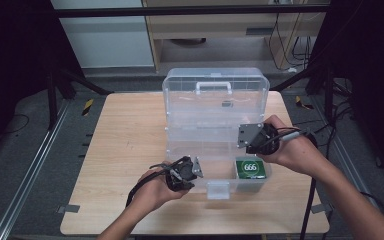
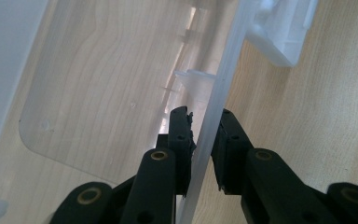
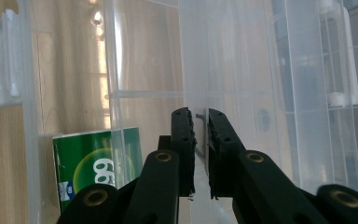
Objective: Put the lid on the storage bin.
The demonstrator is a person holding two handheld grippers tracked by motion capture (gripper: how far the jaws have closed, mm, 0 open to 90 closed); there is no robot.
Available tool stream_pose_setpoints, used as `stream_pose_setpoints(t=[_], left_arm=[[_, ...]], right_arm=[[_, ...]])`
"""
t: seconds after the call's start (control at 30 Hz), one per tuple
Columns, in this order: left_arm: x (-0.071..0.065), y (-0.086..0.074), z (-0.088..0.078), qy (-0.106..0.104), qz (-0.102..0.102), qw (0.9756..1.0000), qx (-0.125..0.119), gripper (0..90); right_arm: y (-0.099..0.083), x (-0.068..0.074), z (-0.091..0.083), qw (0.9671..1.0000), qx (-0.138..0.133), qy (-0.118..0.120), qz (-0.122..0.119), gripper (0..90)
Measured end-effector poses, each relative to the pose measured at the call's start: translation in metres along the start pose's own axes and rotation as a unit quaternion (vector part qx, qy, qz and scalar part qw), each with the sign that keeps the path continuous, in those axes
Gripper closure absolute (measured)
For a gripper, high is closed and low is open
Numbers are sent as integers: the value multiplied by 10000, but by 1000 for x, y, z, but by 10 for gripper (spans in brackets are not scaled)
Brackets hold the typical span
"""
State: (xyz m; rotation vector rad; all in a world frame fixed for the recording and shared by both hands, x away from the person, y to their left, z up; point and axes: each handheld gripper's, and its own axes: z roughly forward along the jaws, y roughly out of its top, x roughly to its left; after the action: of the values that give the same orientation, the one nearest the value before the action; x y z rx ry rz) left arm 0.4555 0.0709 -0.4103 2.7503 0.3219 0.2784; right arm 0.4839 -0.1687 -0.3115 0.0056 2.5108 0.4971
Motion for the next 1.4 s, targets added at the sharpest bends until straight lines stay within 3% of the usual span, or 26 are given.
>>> stream_pose_setpoints(t=[0.2,0.23,0.27,0.33,0.37,0.53,0.57,0.63,1.0,1.1,1.2,1.27,1.33,1.37,1.4], left_arm=[[1,-1,0,1,67,10000,-23,785],[-2,-2,1,-19,-155,9999,-29,784],[-2,-2,1,-20,-149,9999,-14,782],[-1,-2,0,-5,-105,9999,-13,780],[1,-1,0,22,112,9999,-21,780],[2,-3,1,18,129,9999,-69,777],[-1,-5,1,-44,-114,9999,-97,777],[-2,-5,3,-41,-186,9998,-111,770],[-1,-6,5,-53,-174,9998,-128,762],[-3,-7,6,-12,-251,9996,-131,749],[-4,-8,7,64,-237,9997,-64,642],[-6,-12,2,-45,-260,9992,-287,599],[-5,-14,-11,58,-226,9979,-602,514],[-4,-14,-16,77,-184,9973,-705,513],[-6,-16,-23,49,-328,9960,-831,513]], right_arm=[[-3,3,-2,9999,-58,125,-11,834],[-4,4,-2,9999,-41,128,0,833],[-4,5,-2,9999,-49,127,-9,834],[-5,7,-3,9999,-61,113,-20,833],[-5,8,-3,9999,-46,101,-20,833],[-6,15,-4,10000,-17,54,-76,831],[-7,15,-5,9999,-19,69,-78,831],[-7,17,-5,9999,-43,136,-73,830],[-8,20,-5,9997,-44,209,-74,825],[-7,21,-4,9998,-55,162,-95,820],[-8,21,-4,9998,-54,150,-92,818],[-9,21,-5,9998,-62,150,-84,815],[-9,21,-5,9999,-83,130,-60,812],[-10,21,-5,9999,-89,123,-45,811],[-10,21,-5,9999,-95,127,-35,811]])
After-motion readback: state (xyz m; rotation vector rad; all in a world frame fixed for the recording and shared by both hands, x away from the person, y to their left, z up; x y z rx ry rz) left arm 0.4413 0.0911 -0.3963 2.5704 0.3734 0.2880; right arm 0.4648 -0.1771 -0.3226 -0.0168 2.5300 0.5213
